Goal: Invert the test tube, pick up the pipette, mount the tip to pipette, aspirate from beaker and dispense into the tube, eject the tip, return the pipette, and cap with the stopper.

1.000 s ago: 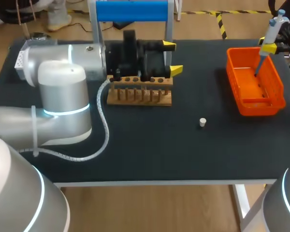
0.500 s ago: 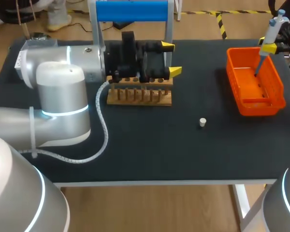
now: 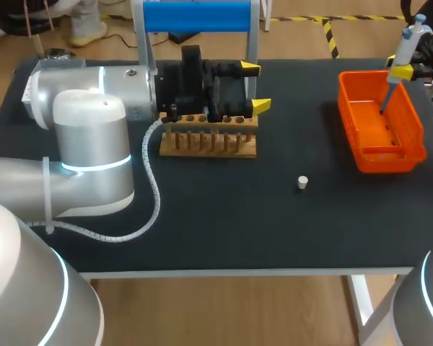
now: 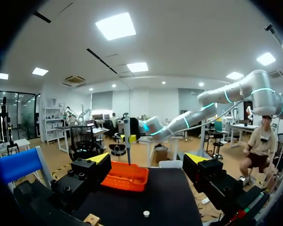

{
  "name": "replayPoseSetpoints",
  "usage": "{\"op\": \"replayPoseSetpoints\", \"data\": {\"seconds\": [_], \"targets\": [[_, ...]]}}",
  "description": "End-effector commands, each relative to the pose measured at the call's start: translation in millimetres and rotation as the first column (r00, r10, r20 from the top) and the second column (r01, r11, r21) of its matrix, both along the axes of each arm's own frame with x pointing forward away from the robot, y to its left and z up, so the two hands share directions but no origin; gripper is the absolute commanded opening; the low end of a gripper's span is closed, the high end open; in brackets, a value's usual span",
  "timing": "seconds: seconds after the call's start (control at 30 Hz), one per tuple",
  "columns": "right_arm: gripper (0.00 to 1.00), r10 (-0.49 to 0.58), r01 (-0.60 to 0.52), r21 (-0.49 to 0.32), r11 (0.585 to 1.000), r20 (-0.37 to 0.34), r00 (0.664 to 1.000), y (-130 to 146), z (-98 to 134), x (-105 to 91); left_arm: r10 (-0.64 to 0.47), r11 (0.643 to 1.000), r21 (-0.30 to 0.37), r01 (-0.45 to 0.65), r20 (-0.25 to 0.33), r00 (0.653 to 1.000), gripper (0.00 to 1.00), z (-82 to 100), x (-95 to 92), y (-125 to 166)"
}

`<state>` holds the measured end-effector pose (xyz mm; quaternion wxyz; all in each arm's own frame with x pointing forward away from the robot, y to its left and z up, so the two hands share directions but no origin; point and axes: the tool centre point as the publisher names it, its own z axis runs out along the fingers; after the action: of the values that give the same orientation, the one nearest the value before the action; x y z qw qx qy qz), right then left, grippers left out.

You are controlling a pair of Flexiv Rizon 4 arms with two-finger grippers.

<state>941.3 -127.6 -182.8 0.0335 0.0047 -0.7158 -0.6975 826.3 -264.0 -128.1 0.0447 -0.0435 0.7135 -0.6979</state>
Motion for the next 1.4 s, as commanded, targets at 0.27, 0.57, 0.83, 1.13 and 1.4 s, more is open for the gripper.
{"op": "replayPoseSetpoints", "data": {"seconds": [0.27,0.57,0.83,1.13,1.4], "targets": [[0.00,0.004,-0.004,-0.003,1.000,-0.001,1.000,-1,1,0.7,0.001,1.000,0.000,-0.001,0.000,1.000,1.00,-0.2,0.0,-1],[0.00,-0.047,0.049,-0.054,0.997,0.034,0.998,13,6,-11.9,0.001,1.000,0.000,-0.001,0.000,1.000,1.00,-0.2,0.0,-1],[0.00,-0.084,0.096,-0.098,0.991,0.113,0.990,46,19,-37.1,0.001,1.000,0.000,-0.001,0.000,1.000,1.00,-0.2,0.0,-1],[0.00,-0.091,0.109,-0.112,0.988,0.155,0.984,93,21,-71.1,0.001,1.000,0.000,-0.001,0.000,1.000,1.00,-0.2,0.0,-1],[0.00,-0.124,0.134,-0.082,0.988,0.118,0.985,134,15,-87.5,0.001,1.000,0.000,-0.001,0.000,1.000,1.00,-0.2,0.0,-1]]}}
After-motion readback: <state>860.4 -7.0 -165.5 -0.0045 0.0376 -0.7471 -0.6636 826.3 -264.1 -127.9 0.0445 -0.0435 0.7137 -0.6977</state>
